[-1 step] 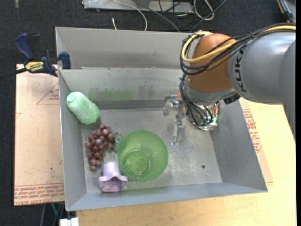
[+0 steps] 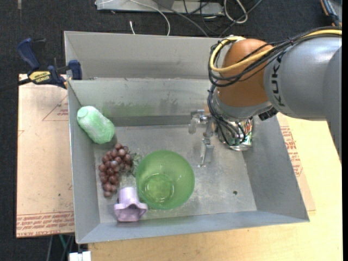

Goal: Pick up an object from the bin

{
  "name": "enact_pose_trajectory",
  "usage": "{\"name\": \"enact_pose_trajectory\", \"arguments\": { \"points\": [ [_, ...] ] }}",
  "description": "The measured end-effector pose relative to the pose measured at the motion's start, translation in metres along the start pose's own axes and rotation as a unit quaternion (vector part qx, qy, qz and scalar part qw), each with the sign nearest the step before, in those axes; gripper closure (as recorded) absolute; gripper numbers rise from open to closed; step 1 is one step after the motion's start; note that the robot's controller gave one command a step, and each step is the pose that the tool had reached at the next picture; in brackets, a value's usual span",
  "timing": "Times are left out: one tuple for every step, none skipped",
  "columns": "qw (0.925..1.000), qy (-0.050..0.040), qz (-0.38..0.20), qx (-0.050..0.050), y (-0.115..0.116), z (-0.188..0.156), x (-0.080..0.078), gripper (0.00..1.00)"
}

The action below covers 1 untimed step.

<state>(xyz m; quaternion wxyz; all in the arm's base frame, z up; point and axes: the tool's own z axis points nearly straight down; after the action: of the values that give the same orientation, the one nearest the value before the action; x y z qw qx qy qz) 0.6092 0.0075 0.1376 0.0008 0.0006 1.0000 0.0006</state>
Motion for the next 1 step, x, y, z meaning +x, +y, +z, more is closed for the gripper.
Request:
{"name": "enact_pose_trajectory", "arguments": {
  "points": [
    [0.9992,0.0005,-0.039,-0.001,0.0493,0.0687,0.0152,0.00]
  ]
}}
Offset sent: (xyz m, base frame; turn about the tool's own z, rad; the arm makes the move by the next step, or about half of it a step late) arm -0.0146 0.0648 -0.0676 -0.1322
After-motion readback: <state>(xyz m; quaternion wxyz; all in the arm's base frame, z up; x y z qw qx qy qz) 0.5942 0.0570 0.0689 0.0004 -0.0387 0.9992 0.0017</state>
